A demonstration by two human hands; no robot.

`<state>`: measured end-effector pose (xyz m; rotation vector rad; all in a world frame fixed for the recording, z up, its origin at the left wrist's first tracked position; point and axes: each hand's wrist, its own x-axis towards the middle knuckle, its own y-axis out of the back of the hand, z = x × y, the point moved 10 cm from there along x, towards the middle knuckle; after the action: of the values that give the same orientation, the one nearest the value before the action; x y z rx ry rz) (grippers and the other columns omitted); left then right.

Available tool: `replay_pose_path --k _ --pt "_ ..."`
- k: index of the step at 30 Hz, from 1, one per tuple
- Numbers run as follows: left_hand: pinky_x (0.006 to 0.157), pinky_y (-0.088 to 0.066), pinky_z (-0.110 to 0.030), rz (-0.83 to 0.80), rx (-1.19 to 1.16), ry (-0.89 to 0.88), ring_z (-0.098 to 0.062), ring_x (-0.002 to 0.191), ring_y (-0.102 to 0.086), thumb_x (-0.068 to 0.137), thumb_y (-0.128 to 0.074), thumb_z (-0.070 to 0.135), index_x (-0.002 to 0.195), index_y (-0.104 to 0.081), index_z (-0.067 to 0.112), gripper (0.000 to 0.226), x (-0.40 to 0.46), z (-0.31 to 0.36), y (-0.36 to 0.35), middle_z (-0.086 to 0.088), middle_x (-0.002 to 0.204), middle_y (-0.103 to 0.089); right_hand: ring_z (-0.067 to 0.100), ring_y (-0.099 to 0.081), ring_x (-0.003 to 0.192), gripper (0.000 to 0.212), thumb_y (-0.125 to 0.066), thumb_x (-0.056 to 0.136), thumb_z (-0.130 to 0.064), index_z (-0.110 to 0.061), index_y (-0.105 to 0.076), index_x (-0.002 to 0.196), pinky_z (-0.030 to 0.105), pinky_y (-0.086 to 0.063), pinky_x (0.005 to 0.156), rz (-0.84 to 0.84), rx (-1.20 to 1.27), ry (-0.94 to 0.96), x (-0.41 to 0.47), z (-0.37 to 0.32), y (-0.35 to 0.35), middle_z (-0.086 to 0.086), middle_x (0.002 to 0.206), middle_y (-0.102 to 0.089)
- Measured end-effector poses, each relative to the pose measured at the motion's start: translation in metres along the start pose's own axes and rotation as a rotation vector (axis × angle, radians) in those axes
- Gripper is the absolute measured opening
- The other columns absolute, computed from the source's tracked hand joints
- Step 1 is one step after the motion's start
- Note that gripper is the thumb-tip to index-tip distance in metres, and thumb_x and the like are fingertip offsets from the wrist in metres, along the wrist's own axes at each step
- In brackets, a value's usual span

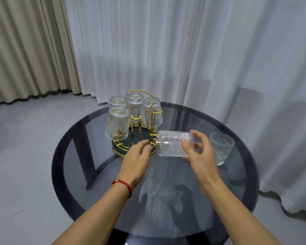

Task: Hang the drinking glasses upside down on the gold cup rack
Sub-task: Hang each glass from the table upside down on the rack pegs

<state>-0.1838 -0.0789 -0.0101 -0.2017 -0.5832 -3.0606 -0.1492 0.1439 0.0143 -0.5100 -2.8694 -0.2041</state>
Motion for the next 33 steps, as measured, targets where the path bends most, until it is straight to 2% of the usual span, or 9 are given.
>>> replay_pose_path --k 1,3,5,8,10,14,19,24,33 --pt "0.107 -0.036 -0.036 0.016 0.193 -0.034 -0.017 0.132 -0.041 0.097 -0.051 0.037 0.139 -0.051 0.026 0.044 0.002 -0.003 0.004 -0.003 0.147 -0.047 0.018 -0.066 0.11 0.045 -0.072 0.087 -0.05 -0.046 -0.057 0.13 0.046 -0.058 0.092 0.055 -0.079 0.044 0.003 -0.008 0.005 -0.003 0.12 -0.065" --pt "0.115 -0.029 -0.044 -0.032 0.485 -0.032 -0.023 0.146 -0.022 0.09 -0.06 0.034 0.147 -0.042 0.024 0.061 0.005 -0.015 0.001 -0.006 0.159 -0.029 0.022 -0.063 0.115 0.049 -0.07 0.088 -0.052 -0.046 -0.055 0.134 0.05 -0.052 0.1 0.124 -0.186 0.112 0.01 -0.026 0.01 -0.002 0.123 -0.063" --pt "0.119 -0.026 -0.048 -0.077 0.605 -0.015 -0.026 0.15 -0.012 0.087 -0.064 0.035 0.152 -0.033 0.024 0.073 0.006 -0.024 -0.004 -0.006 0.163 -0.018 0.024 -0.061 0.117 0.052 -0.068 0.089 -0.055 -0.045 -0.053 0.138 0.051 -0.051 0.102 0.147 -0.227 0.163 0.019 -0.046 0.009 -0.001 0.124 -0.061" --pt "0.114 -0.035 -0.046 -0.073 0.632 0.001 -0.024 0.146 -0.021 0.086 -0.064 0.036 0.153 -0.028 0.024 0.077 0.007 -0.028 -0.005 -0.007 0.159 -0.023 0.024 -0.062 0.116 0.053 -0.067 0.089 -0.055 -0.044 -0.054 0.139 0.049 -0.051 0.102 0.146 -0.3 0.247 0.034 -0.078 -0.001 0.002 0.124 -0.061" --pt "0.112 -0.039 -0.046 -0.076 0.682 0.008 -0.024 0.146 -0.023 0.085 -0.065 0.039 0.153 -0.028 0.025 0.079 0.007 -0.029 -0.006 -0.006 0.159 -0.023 0.023 -0.061 0.117 0.054 -0.068 0.088 -0.052 -0.042 -0.055 0.139 0.04 -0.049 0.103 0.129 -0.376 0.313 0.046 -0.097 -0.015 0.005 0.123 -0.06" --pt "0.111 -0.04 -0.047 -0.096 0.746 0.015 -0.025 0.147 -0.021 0.085 -0.066 0.04 0.153 -0.027 0.027 0.08 0.006 -0.03 -0.008 -0.005 0.161 -0.018 0.022 -0.059 0.114 0.057 -0.069 0.086 -0.049 -0.036 -0.056 0.14 0.028 -0.04 0.091 0.062 -0.543 0.409 0.068 -0.121 -0.047 0.008 0.123 -0.06" --pt "0.116 -0.031 -0.05 -0.096 0.788 0.007 -0.025 0.148 -0.015 0.086 -0.065 0.038 0.154 -0.025 0.026 0.08 0.004 -0.028 -0.008 -0.006 0.161 -0.017 0.029 -0.06 0.119 0.063 -0.071 0.084 -0.052 -0.03 -0.051 0.14 0.039 -0.046 0.095 -0.01 -0.686 0.427 0.084 -0.116 -0.076 0.01 0.129 -0.061" --pt "0.119 -0.024 -0.051 -0.105 0.811 0.0 -0.026 0.15 -0.011 0.087 -0.064 0.035 0.154 -0.023 0.026 0.079 0.003 -0.027 -0.009 -0.007 0.162 -0.014 0.028 -0.06 0.119 0.062 -0.072 0.082 -0.051 -0.025 -0.053 0.134 0.041 -0.049 0.091 -0.055 -0.779 0.424 0.087 -0.098 -0.097 0.007 0.13 -0.062" --pt "0.115 -0.028 -0.057 -0.132 0.871 -0.005 -0.029 0.15 -0.006 0.088 -0.063 0.035 0.155 -0.015 0.025 0.083 0.002 -0.03 -0.015 -0.009 0.163 -0.009 0.023 -0.05 0.121 0.052 -0.072 0.083 -0.057 -0.027 -0.063 0.124 0.032 -0.04 0.081 -0.094 -0.847 0.463 0.087 -0.079 -0.12 0.002 0.125 -0.061"
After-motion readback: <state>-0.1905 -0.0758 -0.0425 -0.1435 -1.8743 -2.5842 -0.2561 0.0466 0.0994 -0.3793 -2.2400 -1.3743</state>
